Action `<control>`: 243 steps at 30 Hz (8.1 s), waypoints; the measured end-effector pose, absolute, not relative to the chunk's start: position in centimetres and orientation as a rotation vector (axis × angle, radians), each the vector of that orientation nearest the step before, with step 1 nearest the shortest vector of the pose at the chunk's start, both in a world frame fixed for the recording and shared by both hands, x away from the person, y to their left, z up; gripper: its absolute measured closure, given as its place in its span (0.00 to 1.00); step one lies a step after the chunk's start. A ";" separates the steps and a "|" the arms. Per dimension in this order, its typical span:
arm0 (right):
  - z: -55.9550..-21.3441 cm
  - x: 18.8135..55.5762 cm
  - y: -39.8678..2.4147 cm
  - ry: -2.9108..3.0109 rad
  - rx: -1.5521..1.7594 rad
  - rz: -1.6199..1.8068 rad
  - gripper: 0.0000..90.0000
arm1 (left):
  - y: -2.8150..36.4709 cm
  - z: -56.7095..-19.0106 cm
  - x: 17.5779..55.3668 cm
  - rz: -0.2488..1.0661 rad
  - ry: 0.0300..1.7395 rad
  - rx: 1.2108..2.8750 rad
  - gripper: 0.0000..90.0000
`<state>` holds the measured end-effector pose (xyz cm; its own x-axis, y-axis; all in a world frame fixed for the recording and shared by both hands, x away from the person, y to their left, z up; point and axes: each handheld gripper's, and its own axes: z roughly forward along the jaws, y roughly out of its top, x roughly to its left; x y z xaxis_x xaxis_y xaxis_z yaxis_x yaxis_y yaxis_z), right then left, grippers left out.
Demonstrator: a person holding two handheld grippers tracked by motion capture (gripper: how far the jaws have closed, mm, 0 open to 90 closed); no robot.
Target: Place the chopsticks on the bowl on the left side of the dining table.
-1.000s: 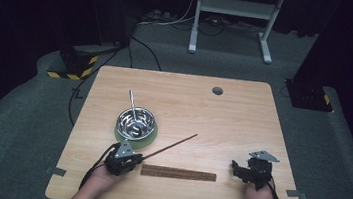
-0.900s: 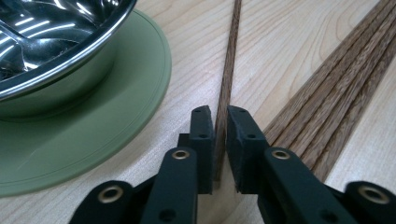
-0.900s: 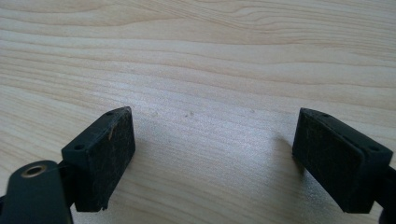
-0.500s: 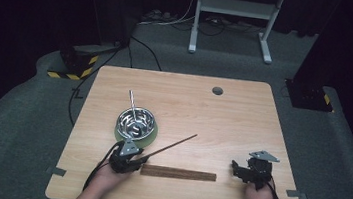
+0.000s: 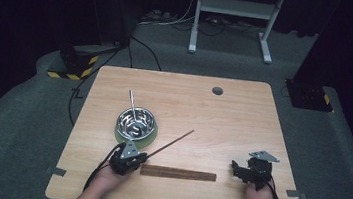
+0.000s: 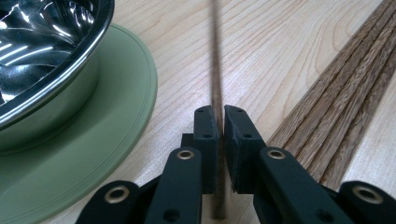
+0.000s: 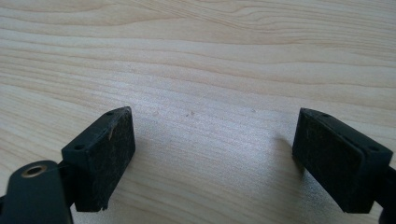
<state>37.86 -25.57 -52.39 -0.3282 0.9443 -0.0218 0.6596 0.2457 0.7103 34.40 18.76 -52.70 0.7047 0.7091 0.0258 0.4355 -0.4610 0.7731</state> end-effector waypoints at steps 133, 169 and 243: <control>-52.3 37.9 -25.5 2.103 1.443 0.855 0.15 | 24.9 -47.5 31.5 0.602 0.959 1.741 0.75; -52.3 37.9 -25.5 2.103 1.442 0.855 0.15 | 18.2 -52.5 33.3 0.406 0.917 2.060 0.69; -52.4 37.9 -25.5 2.092 1.425 0.861 0.15 | 21.4 -52.4 33.6 0.372 0.905 2.135 0.92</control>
